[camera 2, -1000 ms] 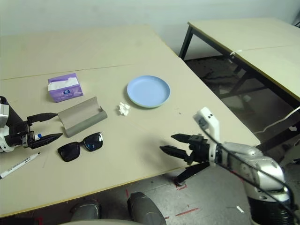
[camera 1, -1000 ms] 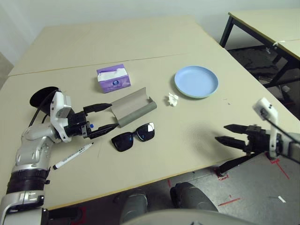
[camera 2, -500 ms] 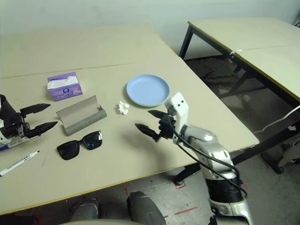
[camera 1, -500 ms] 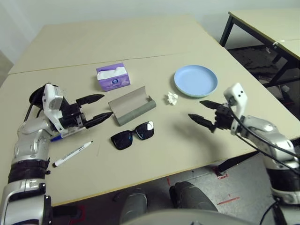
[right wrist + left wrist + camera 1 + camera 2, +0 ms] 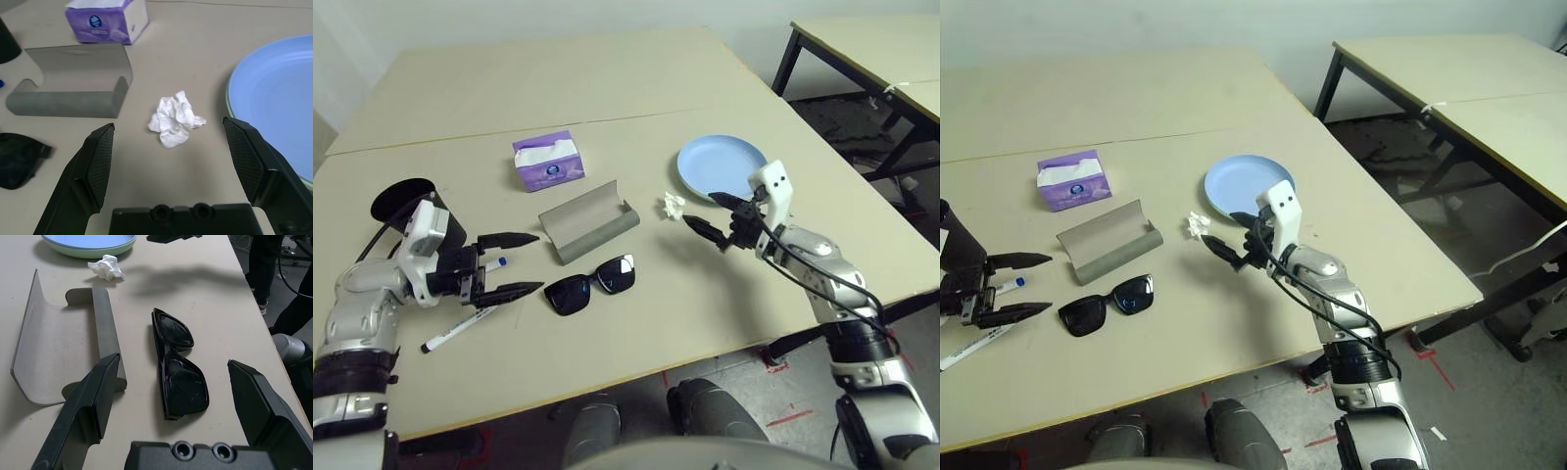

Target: Organize and tidy the items on the table.

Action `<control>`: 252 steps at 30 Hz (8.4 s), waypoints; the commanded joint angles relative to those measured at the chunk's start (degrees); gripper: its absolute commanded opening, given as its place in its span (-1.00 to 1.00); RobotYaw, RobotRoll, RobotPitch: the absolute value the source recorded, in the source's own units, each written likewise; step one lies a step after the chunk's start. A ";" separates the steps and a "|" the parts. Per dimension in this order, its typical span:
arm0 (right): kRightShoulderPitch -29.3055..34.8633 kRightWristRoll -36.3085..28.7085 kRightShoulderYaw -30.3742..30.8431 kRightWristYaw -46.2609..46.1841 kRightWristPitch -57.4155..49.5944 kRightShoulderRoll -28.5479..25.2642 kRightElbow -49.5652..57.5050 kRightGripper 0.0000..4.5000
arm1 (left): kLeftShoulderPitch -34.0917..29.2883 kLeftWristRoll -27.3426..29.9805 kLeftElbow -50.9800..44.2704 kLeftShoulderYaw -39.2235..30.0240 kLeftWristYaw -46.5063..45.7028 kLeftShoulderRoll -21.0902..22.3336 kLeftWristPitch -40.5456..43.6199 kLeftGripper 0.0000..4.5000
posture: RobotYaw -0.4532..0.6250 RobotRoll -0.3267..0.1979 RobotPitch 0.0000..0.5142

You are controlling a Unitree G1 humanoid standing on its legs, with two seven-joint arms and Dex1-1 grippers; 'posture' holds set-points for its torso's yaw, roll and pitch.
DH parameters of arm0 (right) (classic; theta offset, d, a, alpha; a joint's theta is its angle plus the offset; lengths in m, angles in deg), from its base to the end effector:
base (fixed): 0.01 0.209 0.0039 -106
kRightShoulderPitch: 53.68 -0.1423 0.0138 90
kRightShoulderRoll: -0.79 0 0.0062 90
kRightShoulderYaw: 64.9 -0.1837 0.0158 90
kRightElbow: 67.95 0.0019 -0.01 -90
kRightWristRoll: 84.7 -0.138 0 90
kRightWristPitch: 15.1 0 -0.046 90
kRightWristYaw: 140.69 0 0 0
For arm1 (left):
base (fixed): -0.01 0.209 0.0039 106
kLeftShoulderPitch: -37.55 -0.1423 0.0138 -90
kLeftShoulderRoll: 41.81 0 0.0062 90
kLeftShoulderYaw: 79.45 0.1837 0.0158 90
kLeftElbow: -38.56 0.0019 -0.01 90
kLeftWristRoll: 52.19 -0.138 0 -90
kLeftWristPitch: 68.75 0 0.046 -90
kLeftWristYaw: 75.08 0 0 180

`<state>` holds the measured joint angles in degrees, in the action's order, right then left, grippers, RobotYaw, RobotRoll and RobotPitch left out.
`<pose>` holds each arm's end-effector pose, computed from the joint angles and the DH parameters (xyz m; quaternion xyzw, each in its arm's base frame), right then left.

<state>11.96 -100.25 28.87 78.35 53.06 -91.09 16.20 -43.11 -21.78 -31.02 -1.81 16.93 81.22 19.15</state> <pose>0.2791 -0.1742 0.1117 -0.0244 0.0541 0.3927 0.9178 0.2147 0.3568 0.1345 0.1104 0.0723 -0.5760 0.8067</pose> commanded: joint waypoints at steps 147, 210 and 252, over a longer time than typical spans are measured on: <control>-18.73 6.94 -1.17 -0.32 12.24 11.88 -41.58 0.99 | 1.16 1.76 -10.33 -2.32 -9.47 -2.08 3.63 1.00 | -0.22 0.25 -0.80; -24.80 -0.18 1.76 6.51 -40.00 -17.19 18.24 0.97 | 1.80 0.20 -7.29 -1.19 -7.77 -2.82 3.21 1.00 | -0.38 0.25 -0.75; -50.01 17.41 46.80 25.34 -20.01 23.22 -23.71 0.97 | -17.46 2.36 -6.68 -15.19 -0.80 4.73 -3.59 1.00 | -0.13 0.25 -0.73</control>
<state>-38.85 -83.80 76.37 103.60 32.32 -68.49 -6.81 -60.04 -18.96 -37.78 -16.15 15.96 85.38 15.98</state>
